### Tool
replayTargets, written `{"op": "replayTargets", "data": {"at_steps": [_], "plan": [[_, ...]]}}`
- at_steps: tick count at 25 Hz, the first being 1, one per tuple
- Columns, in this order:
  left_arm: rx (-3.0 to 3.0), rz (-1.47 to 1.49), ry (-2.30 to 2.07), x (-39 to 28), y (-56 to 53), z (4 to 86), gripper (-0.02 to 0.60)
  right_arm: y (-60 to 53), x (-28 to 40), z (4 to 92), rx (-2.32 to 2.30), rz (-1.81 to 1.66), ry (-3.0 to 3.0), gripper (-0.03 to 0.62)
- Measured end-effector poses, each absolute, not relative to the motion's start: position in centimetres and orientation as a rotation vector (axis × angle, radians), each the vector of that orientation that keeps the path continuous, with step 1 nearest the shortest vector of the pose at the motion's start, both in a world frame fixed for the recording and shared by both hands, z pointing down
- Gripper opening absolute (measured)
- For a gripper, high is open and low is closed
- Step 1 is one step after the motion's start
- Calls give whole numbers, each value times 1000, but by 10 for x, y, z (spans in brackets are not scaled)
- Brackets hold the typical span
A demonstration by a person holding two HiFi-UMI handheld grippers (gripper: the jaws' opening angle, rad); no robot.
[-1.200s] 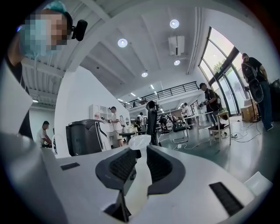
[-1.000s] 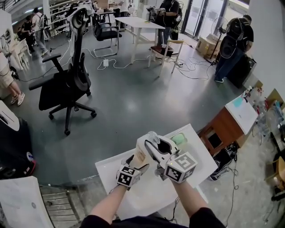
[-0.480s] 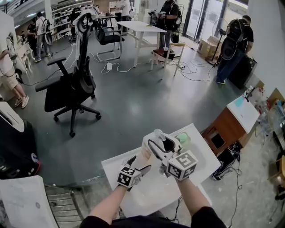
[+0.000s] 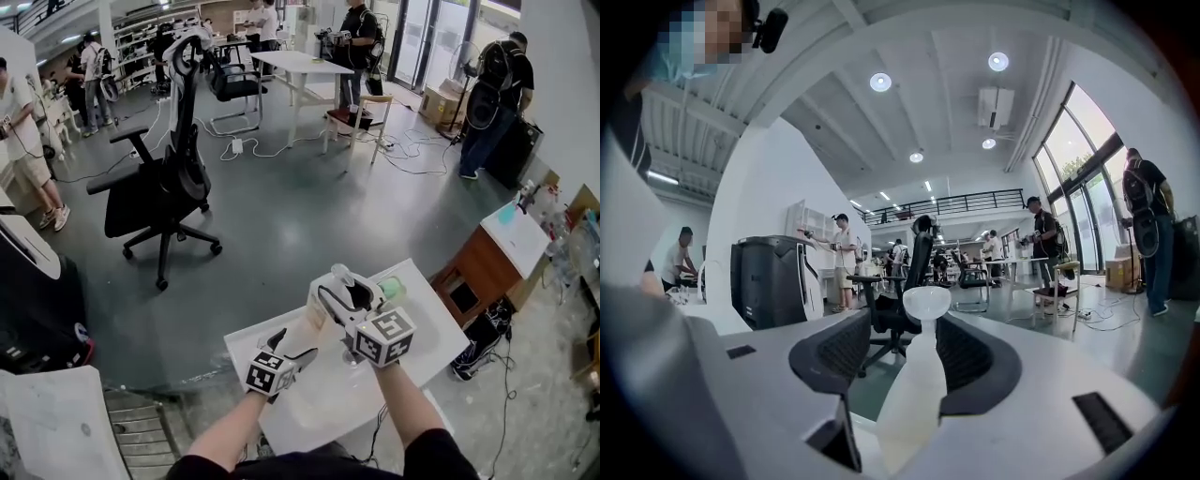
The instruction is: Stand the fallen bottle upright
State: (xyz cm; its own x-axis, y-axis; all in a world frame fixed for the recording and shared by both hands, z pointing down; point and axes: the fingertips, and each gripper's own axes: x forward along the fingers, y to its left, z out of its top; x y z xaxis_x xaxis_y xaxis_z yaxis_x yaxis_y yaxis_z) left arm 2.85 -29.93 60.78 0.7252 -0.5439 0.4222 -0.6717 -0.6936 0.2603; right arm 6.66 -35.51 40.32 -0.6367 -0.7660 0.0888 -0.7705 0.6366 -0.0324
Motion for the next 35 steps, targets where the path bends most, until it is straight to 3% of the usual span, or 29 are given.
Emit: {"op": "replayTargets", "data": {"at_steps": [20, 21, 35], "plan": [[2487, 443, -991, 12, -297, 614, 408, -353, 64, 411, 1116, -156, -2593, 255], [2484, 443, -992, 12, -297, 615, 408, -354, 68, 410, 1128, -157, -2587, 289], [2560, 314, -1012, -4, -297, 571, 407, -333, 100, 402, 1324, 47, -2687, 288]]}}
